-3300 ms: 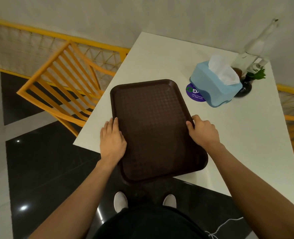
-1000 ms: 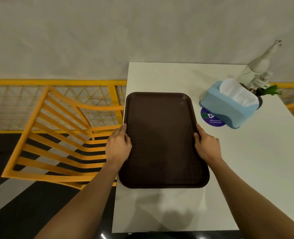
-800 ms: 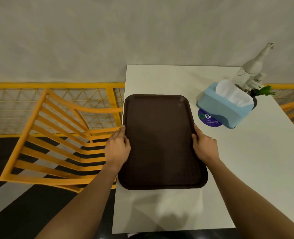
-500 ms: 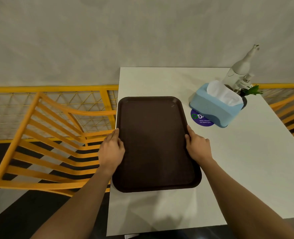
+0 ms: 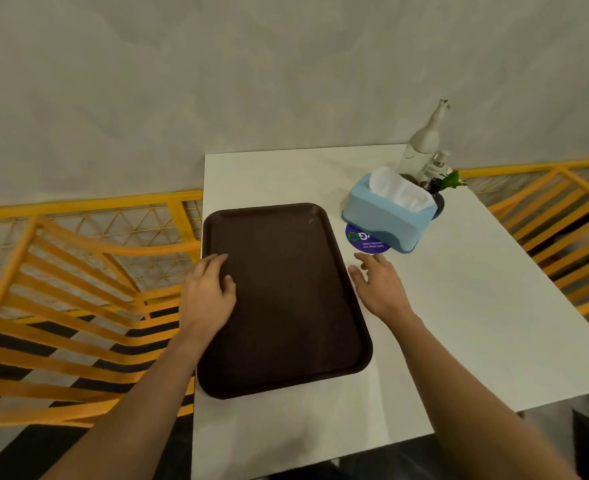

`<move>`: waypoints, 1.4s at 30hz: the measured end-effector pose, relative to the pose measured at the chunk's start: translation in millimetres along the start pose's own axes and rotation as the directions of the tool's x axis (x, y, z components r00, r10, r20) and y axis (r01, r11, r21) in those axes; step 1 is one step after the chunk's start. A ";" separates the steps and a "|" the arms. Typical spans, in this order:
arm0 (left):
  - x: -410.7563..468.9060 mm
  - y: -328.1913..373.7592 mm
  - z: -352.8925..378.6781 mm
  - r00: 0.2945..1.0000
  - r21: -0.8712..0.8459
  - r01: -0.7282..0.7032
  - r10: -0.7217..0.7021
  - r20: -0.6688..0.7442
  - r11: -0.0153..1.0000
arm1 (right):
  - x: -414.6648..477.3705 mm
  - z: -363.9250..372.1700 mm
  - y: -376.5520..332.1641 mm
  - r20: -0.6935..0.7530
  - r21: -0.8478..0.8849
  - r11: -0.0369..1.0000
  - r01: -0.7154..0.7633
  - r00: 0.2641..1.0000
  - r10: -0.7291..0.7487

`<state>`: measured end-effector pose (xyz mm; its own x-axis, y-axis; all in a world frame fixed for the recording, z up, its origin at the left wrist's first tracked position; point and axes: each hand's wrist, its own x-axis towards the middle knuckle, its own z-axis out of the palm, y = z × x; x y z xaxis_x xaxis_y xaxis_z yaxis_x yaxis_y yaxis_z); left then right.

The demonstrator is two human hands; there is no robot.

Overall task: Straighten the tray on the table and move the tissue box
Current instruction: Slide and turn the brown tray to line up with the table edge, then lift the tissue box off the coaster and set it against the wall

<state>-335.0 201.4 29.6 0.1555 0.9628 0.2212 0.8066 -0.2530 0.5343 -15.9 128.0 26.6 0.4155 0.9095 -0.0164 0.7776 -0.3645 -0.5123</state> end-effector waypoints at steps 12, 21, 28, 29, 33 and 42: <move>65.5 161.3 60.7 0.978 -0.204 -0.163 0.185 0.096 0.965 | 37.3 -81.0 58.3 -0.411 0.146 0.984 0.104 0.911 -0.035; 122.4 222.1 142.0 0.955 -0.262 0.000 0.077 0.285 0.965 | 111.3 -100.6 117.7 -0.192 0.211 0.975 0.070 0.981 -0.029; 157.2 224.3 169.2 0.929 -0.255 0.033 0.064 0.364 0.966 | 133.9 -87.1 141.7 -0.025 0.318 0.943 0.098 0.995 -0.095; 160.3 223.8 171.7 0.924 -0.261 0.029 0.074 0.375 0.965 | 134.4 -84.8 143.9 -0.021 0.343 0.934 0.103 0.995 -0.102; 162.5 217.7 180.9 0.910 -0.296 0.011 0.113 0.399 0.955 | 134.3 -76.6 147.6 -0.028 0.361 0.927 0.105 0.994 -0.102; 178.6 206.1 184.1 0.943 -0.290 0.020 0.078 0.323 0.957 | 138.3 -61.9 132.3 -0.038 0.360 0.921 0.148 0.989 -0.143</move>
<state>-35.9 338.8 29.1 0.3938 0.9191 -0.0127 0.6092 -0.2506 0.7524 173.7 193.2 9.7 0.3174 0.9440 0.0902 0.6075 -0.1294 -0.7837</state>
